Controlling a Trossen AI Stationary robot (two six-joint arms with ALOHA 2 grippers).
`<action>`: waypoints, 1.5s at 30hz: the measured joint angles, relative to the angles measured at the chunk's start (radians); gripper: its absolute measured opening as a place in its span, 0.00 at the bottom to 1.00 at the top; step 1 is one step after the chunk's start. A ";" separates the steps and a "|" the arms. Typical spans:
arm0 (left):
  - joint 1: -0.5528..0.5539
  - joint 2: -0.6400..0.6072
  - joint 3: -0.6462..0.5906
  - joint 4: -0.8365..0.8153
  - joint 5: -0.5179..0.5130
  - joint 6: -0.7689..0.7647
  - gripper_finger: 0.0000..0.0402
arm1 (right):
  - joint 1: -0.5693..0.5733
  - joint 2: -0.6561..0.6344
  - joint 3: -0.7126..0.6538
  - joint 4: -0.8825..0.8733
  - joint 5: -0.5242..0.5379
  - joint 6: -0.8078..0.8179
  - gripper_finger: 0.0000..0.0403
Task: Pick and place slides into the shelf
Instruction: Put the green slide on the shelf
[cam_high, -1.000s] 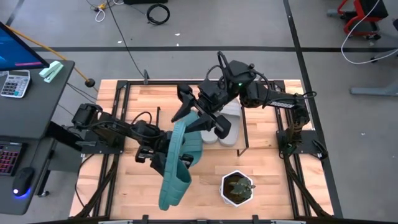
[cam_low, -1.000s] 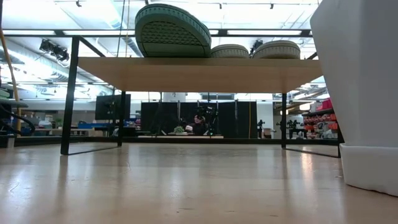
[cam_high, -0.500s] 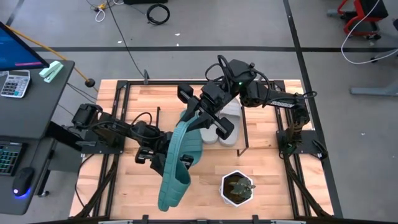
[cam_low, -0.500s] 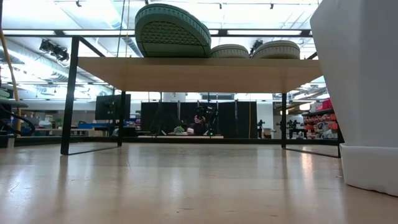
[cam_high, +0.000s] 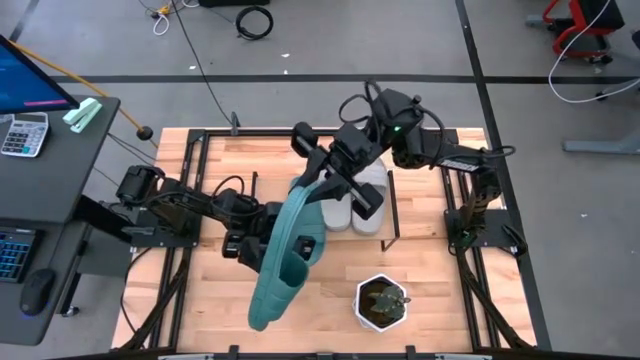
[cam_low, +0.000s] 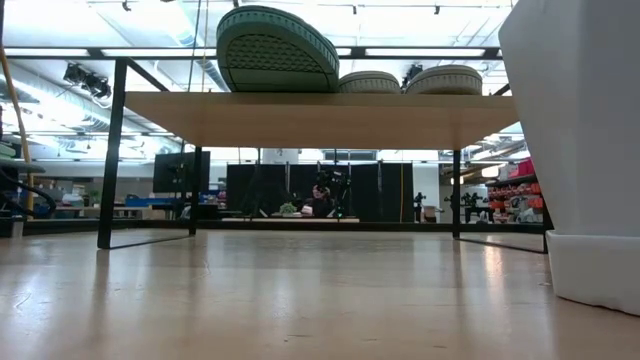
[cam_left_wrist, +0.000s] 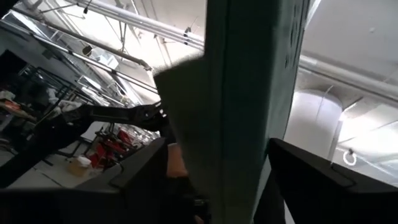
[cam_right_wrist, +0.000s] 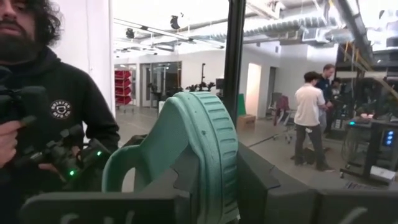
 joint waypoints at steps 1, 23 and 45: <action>0.005 0.000 0.000 -0.002 0.004 0.010 0.70 | -0.001 -0.006 0.000 0.005 0.001 0.000 0.18; 0.216 -0.117 -0.006 -0.212 0.200 0.129 0.47 | -0.037 -0.193 0.001 -0.219 0.044 -0.040 0.18; 0.272 -0.602 -0.007 -1.265 0.060 0.775 0.07 | -0.140 -0.144 0.000 -0.461 0.049 -0.034 0.18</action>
